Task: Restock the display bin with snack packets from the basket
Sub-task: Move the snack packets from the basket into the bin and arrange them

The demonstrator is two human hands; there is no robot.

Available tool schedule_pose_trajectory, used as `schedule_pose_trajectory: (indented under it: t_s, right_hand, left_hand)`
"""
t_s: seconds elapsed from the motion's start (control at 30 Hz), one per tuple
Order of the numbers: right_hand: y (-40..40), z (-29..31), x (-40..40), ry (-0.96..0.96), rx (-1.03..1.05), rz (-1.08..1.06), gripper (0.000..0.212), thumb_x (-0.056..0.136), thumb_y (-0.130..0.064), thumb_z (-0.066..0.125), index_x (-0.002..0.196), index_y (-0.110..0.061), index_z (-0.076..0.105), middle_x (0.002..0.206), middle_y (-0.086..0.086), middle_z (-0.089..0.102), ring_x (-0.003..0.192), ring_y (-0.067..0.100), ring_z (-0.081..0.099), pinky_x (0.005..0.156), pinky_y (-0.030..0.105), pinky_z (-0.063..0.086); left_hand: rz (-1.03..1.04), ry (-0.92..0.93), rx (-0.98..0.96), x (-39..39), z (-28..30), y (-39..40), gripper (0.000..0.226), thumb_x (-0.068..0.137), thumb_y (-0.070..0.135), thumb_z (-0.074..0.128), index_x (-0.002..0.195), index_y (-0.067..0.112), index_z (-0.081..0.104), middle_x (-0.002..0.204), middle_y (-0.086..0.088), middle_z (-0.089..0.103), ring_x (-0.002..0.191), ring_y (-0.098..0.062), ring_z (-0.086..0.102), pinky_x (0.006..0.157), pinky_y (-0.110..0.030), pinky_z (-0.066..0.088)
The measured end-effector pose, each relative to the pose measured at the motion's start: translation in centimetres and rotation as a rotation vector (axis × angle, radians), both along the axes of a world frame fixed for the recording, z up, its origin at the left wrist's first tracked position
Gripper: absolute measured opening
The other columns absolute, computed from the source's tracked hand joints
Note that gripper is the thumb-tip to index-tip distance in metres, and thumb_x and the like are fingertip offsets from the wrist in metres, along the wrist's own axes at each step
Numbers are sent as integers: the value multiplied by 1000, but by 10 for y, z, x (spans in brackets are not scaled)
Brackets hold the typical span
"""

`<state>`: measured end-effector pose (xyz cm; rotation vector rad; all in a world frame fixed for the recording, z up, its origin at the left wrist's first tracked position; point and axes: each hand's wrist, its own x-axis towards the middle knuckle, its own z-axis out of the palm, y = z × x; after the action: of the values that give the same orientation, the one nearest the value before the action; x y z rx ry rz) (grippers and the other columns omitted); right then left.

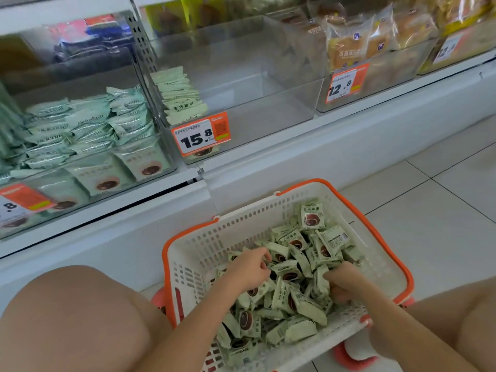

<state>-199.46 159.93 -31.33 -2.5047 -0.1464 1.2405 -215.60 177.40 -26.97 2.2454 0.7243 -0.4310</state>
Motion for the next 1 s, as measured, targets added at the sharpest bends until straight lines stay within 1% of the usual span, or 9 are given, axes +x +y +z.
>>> schedule_pose_trajectory:
  t_s: [0.1,0.2,0.27,0.43,0.63,0.73,0.8,0.9,1.0]
  right_hand:
    - [2,3,-4,89,61,-22,60,90,-29,63,136,-5,33,126,15,52,90,24,58,58,27,49]
    - [6,-12,-24,-36,39,83,86,87,-29,66,146,-6,9,138,17,45,114,29,52,85,35,50]
    - [6,-21,-36,-123,61,60,81,84,-20,69,142,-6,14,130,18,52,111,32,55,91,39,50]
    - [19,8,-46,-148,155,-116,83,84,-23,68,144,-4,14,109,20,60,67,21,58,57,32,52]
    - [69,104,-50,310,599,-197,53,83,-27,69,124,1,48,77,12,67,54,18,63,53,26,52]
    - [72,154,-50,429,722,-113,44,88,-34,64,120,-7,50,73,11,68,55,18,64,53,27,54]
    - [68,179,-43,348,724,0,39,93,-43,53,113,-11,52,76,11,70,62,19,66,62,31,56]
    - [65,217,-31,89,720,255,32,92,-44,53,108,-18,58,90,5,71,73,18,67,75,36,58]
    - [70,251,-31,138,897,350,29,87,-36,59,114,-24,61,94,1,68,78,17,65,69,28,56]
  left_hand:
    - [29,-29,-60,0,5,-6,26,94,19,55,120,20,53,100,3,62,79,-14,61,70,-31,51]
    - [10,-25,-100,-6,11,-17,29,93,18,55,122,21,52,103,1,62,79,-15,61,73,-34,52]
    - [-21,-27,-88,-10,14,-23,32,92,19,55,123,21,51,105,2,62,82,-15,61,75,-35,52]
    - [-21,-65,-43,-15,27,-19,40,90,20,60,129,20,48,117,-1,58,92,-15,59,83,-37,53]
    - [-113,-208,97,-13,66,-16,89,77,25,76,147,22,22,145,-4,36,126,-22,43,102,-36,42]
    - [0,-379,69,-11,106,-6,53,78,16,73,125,20,49,110,0,61,96,-16,60,79,-32,52]
    - [112,-412,-150,-12,138,7,30,80,12,72,107,18,58,93,3,65,81,-12,64,69,-25,56]
    - [124,-364,-599,-14,181,29,25,84,15,69,108,13,61,97,-2,71,85,-13,70,72,-26,58]
    - [31,-369,-530,-17,205,44,18,86,31,61,98,17,61,92,-6,69,75,-14,68,59,-28,57]
